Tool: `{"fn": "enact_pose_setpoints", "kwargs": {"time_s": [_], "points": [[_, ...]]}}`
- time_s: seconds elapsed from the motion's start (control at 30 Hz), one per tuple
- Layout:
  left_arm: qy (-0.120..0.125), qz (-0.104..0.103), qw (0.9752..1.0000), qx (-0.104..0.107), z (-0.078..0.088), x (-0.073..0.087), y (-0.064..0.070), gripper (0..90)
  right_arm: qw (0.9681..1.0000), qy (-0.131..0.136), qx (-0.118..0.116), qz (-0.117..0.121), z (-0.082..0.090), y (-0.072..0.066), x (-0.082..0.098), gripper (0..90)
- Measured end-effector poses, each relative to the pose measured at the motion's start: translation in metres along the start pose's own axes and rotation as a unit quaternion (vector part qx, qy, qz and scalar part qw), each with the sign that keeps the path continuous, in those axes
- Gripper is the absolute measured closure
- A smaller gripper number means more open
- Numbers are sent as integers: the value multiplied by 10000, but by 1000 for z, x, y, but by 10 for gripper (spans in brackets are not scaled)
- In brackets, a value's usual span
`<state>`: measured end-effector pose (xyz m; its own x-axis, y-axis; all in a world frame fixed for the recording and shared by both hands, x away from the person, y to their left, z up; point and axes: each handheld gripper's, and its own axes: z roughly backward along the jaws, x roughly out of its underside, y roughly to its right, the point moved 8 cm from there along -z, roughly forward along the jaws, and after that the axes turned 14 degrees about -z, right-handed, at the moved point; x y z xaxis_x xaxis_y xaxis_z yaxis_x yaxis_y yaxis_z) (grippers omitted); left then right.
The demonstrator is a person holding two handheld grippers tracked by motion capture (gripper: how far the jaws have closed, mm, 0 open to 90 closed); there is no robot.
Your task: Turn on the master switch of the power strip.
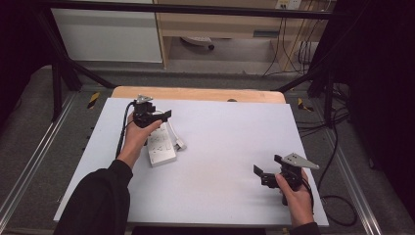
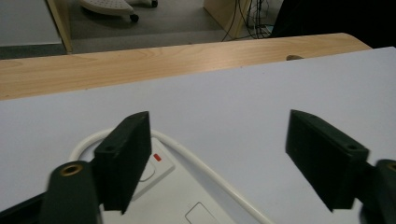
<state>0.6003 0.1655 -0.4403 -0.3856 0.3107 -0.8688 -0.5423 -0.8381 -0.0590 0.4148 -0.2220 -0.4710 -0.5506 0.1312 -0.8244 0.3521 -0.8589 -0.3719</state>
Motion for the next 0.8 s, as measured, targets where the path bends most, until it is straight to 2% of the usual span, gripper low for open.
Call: {"fn": "enact_pose_setpoints", "kwargs": {"time_s": [0.13, 0.33, 0.8], "points": [[5, -48, 10000, -7, 5, -2, 4, 98, 10000, -3, -4, 6, 0, -1, 0, 29], [71, -12, 9999, 109, 15, -2, 9, 90, 10000, 6, 8, 15, 0, 0, 0, 29], [199, -113, 9993, 310, 38, 2, 20, 72, 10000, -1, 14, 49, -1, -1, 0, 29]]}}
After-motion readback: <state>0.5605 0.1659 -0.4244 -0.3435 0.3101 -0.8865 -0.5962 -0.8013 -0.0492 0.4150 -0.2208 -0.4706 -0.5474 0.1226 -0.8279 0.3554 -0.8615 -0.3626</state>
